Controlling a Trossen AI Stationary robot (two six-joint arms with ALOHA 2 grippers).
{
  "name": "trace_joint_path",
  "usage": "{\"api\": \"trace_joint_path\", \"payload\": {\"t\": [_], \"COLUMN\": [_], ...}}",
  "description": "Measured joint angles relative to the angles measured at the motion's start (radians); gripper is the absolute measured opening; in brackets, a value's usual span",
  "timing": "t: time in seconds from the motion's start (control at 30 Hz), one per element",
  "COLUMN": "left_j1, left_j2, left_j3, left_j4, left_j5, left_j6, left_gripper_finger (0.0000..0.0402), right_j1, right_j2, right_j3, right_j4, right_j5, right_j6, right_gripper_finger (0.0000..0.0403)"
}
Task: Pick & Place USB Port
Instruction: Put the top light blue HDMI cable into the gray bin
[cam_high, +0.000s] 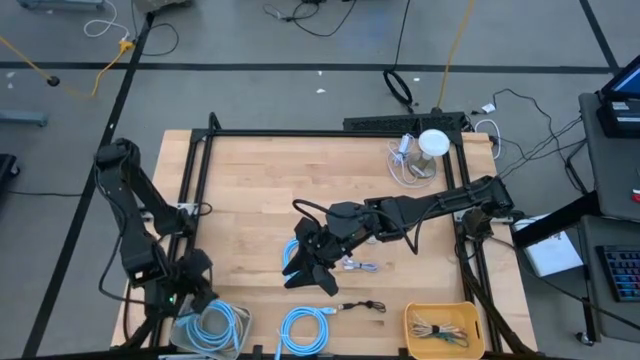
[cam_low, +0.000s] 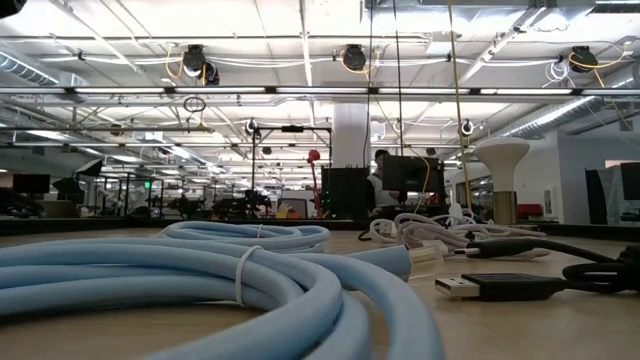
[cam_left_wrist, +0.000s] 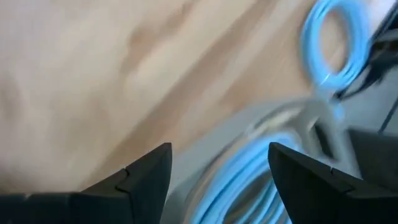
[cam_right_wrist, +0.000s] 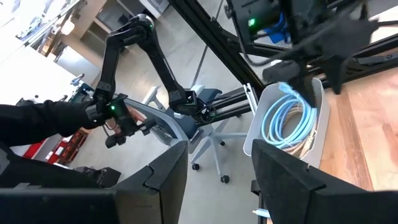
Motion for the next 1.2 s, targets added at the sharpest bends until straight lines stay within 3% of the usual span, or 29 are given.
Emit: {"api": "trace_joint_path", "payload": {"t": [0.17,0.3,0.43,0.6,0.7,0.8,0.9,1.07,1.2], "left_j1": [0.065,0.149,0.288,0.507,0.67,0.822,0.924,0.993,1.005], "left_j2": [-0.089,-0.144,-0.164,-0.164,-0.148,-0.088,0.012,0.223,0.372], "left_j3": [0.043,0.049,0.026,0.023,0.023,0.023,0.023,0.023,0.023], "left_j4": [-0.121,-0.278,-0.288,-0.141,-0.023,0.103,0.26,0.468,0.536], "left_j5": [-0.13,-0.147,-0.147,-0.133,-0.054,0.106,0.243,0.4,0.503], "left_j6": [0.074,0.11,0.24,0.569,0.739,0.866,0.943,0.992,1.016], "left_gripper_finger": [0.0271,0.0251,0.0178,0.0064,0.004,0.0062,0.0119,0.0225,0.028], "right_j1": [0.0,0.0,0.0,0.003,0.008,0.015,0.025,0.047,0.071], "right_j2": [0.0,0.0,0.0,0.0,0.0,0.0,0.0,0.0,-0.029], "right_j3": [0.0,0.0,0.0,0.0,0.0,0.0,0.0,0.0,0.0], "right_j4": [0.0,-0.006,-0.052,-0.103,-0.14,-0.142,-0.142,-0.145,-0.156], "right_j5": [0.0,0.0,0.003,0.008,0.034,0.05,0.053,0.055,0.072], "right_j6": [0.0,0.0,-0.007,-0.017,-0.02,-0.02,-0.019,-0.005,-0.006], "right_gripper_finger": [0.0171,0.0171,0.0171,0.0171,0.0171,0.0171,0.0171,0.0171,0.0171]}}
